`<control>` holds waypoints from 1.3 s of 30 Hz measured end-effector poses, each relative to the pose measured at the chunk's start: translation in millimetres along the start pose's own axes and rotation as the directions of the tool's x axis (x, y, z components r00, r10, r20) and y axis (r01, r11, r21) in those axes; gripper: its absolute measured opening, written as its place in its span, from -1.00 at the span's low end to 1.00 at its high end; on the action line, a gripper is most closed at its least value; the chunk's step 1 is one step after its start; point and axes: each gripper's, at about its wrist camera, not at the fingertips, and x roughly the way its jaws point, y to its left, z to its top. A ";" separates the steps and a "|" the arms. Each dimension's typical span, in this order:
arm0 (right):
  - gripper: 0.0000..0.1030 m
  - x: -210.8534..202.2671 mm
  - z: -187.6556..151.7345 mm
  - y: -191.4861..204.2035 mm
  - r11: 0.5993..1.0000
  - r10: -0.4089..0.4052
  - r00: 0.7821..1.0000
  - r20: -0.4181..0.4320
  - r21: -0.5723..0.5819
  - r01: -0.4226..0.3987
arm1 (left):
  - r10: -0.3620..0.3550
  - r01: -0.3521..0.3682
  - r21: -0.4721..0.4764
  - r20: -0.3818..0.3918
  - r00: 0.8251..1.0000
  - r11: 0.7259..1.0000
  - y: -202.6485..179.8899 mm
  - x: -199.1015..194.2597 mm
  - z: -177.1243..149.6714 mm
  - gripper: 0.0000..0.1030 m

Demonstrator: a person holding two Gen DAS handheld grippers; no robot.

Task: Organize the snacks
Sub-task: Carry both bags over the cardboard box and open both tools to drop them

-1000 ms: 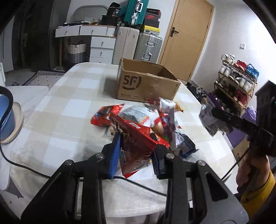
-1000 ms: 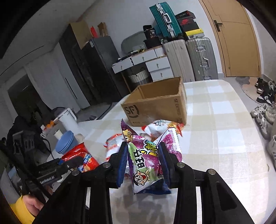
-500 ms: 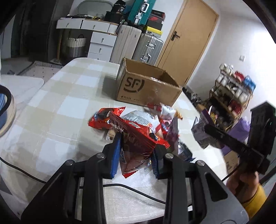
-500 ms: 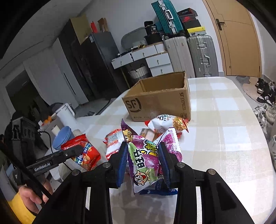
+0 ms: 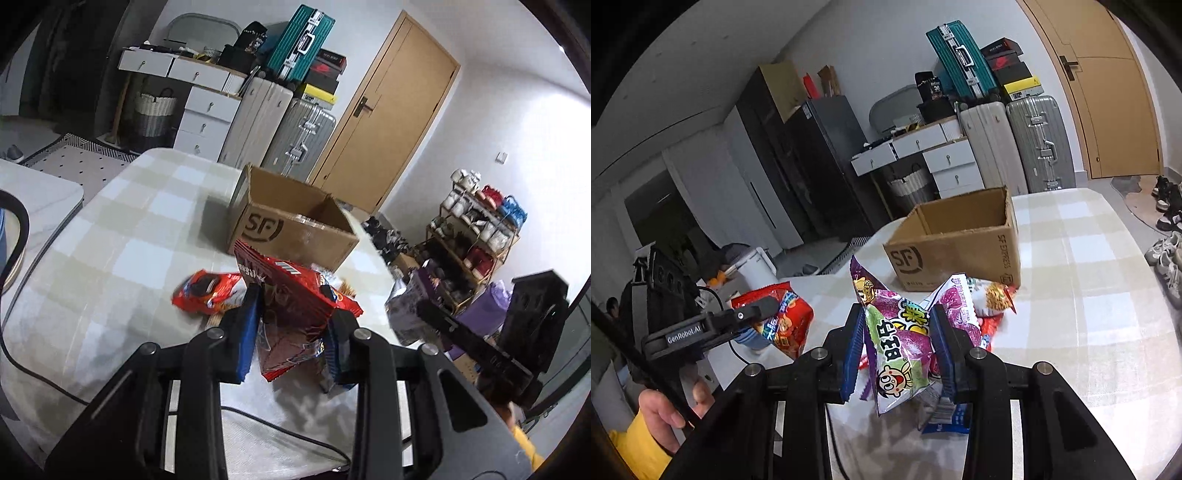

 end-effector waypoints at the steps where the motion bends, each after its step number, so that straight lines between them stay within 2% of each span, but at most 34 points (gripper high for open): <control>1: -0.31 -1.1 1.3 1.1 1.000 0.002 1.000 0.007 0.003 -0.002 | -0.006 0.006 -0.001 0.007 1.000 1.000 -1.3 -2.1 3.9 -0.47; 9: -0.31 0.3 20.3 1.0 0.999 0.018 0.999 0.033 0.043 -0.020 | -0.042 0.042 -0.006 0.046 0.998 0.999 -8.1 -11.8 43.0 -0.47; 18: -0.31 11.4 65.4 13.1 1.000 0.011 0.998 0.068 -0.010 -0.011 | -0.055 0.057 -0.023 0.058 0.997 0.998 -8.3 10.1 87.4 -0.47; 27: -0.31 58.8 116.4 8.5 0.999 0.000 0.999 0.054 -0.051 0.002 | -0.054 0.055 -0.013 0.037 0.998 0.998 -13.5 70.1 136.1 -0.47; 35: -0.31 118.8 147.7 -18.6 1.000 -0.010 1.000 0.009 -0.022 0.011 | -0.051 0.051 0.006 -0.017 0.999 0.999 -23.5 151.5 185.1 -0.47; 39: -0.31 143.2 155.3 -33.1 1.000 -0.022 1.000 -0.013 -0.009 0.022 | -0.027 0.028 0.021 -0.049 0.998 0.999 -23.1 193.2 196.0 -0.47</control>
